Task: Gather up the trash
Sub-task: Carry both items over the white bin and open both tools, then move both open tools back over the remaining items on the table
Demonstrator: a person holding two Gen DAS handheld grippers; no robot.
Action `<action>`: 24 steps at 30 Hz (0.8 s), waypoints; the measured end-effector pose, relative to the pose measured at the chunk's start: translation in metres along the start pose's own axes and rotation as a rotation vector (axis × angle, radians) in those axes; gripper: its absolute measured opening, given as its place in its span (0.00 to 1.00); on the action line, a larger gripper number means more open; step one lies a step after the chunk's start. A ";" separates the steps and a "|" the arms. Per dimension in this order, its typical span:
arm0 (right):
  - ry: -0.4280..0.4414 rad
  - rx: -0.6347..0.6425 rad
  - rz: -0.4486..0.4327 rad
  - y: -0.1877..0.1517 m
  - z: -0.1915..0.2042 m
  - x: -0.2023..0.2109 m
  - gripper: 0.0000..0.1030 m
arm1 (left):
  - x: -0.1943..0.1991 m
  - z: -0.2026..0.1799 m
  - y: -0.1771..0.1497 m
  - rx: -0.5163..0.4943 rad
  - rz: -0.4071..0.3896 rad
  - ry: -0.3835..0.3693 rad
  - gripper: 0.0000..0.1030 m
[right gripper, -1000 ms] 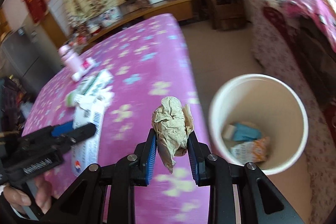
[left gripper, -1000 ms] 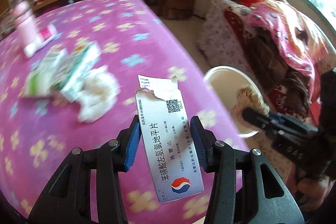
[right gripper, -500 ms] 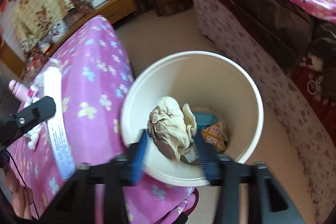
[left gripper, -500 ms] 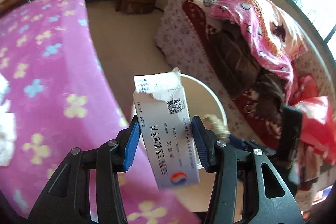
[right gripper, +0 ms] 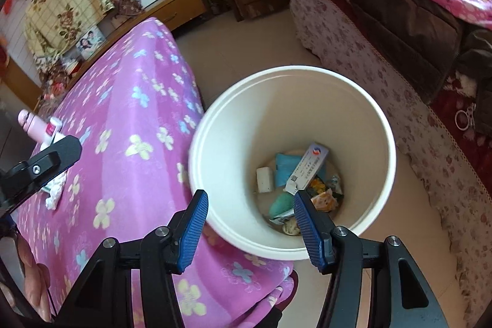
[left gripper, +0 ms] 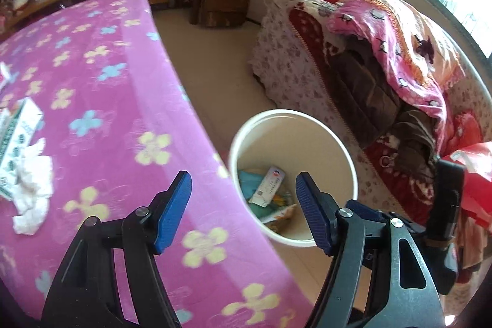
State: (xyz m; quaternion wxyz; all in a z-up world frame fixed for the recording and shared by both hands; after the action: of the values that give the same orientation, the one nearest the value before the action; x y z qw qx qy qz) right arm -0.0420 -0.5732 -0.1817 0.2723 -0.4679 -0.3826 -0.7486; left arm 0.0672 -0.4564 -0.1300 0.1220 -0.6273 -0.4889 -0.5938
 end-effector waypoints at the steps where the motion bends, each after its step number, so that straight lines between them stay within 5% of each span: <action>1: 0.000 0.009 -0.001 -0.001 0.004 0.001 0.54 | 0.002 0.004 -0.002 0.001 -0.004 0.010 0.67; 24: 0.012 0.199 -0.059 -0.018 0.126 0.018 0.54 | 0.067 0.100 -0.038 0.092 -0.099 0.185 0.67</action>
State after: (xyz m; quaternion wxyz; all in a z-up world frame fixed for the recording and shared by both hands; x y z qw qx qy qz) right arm -0.0013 -0.4600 -0.1374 0.2973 -0.4228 -0.4672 -0.7174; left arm 0.0883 -0.3330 -0.1152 0.1658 -0.5385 -0.5329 -0.6313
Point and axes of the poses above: each gripper's, at about its wrist camera, not at the fingertips, and x roughly against the way its jaws point, z to its left, y to its top, the point moved 6 cm from there along -x, roughly the way its jaws point, and after that the axes turned 10 degrees about z, right-handed, at the moved point
